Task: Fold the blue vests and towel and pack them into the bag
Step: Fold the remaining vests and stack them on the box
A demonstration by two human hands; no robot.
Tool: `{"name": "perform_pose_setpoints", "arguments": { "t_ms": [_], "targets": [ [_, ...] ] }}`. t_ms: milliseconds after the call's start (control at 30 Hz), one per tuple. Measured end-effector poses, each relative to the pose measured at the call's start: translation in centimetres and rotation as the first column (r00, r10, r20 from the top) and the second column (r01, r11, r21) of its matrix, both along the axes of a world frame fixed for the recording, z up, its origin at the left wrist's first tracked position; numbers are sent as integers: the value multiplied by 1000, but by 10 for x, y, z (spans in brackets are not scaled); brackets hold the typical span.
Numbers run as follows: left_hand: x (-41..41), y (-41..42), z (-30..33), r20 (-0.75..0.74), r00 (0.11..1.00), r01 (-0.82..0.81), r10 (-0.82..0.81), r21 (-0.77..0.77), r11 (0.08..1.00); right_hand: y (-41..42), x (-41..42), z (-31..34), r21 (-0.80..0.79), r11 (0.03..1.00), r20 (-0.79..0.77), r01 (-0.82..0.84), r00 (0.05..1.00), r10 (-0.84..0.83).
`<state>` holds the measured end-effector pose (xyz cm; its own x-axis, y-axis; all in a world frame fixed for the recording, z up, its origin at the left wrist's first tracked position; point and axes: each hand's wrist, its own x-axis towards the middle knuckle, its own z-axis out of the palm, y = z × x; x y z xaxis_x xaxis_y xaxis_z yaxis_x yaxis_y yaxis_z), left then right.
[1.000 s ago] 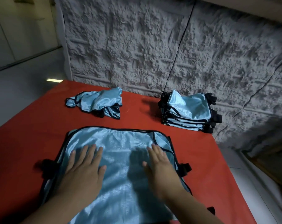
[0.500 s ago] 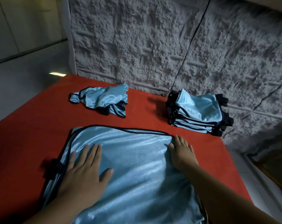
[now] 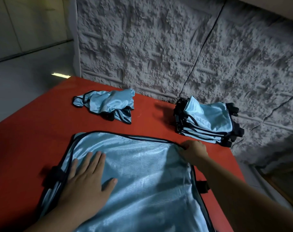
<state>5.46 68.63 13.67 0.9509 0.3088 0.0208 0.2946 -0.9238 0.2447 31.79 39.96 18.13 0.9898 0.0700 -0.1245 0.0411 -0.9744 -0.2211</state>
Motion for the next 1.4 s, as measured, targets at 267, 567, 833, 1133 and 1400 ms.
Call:
{"name": "perform_pose_setpoints", "arguments": {
  "t_ms": [267, 567, 833, 1133, 1400],
  "targets": [
    [0, -9, 17, 30, 1000, 4, -2, -62, 998, 10, 2, 20, 111, 988, -16, 104, 995, -103],
    [2, -1, 14, 47, 999, -21, 22, -32, 999, 13, 7, 14, 116, 989, 52, 95, 993, -102],
    [6, 9, 6, 31, 998, -59, 58, 37, 998, 38, -74, 24, 287, 954, 365, -83, 931, -29],
    [-4, 16, 1, -39, 998, -38, 42, 94, 995, 1, -149, -26, -94, 948, 63, -305, 948, 311],
    [-6, 19, 22, -90, 996, -13, 16, 27, 1000, -22, -147, -16, -80, 972, 91, -221, 969, 228]
  ]
}}
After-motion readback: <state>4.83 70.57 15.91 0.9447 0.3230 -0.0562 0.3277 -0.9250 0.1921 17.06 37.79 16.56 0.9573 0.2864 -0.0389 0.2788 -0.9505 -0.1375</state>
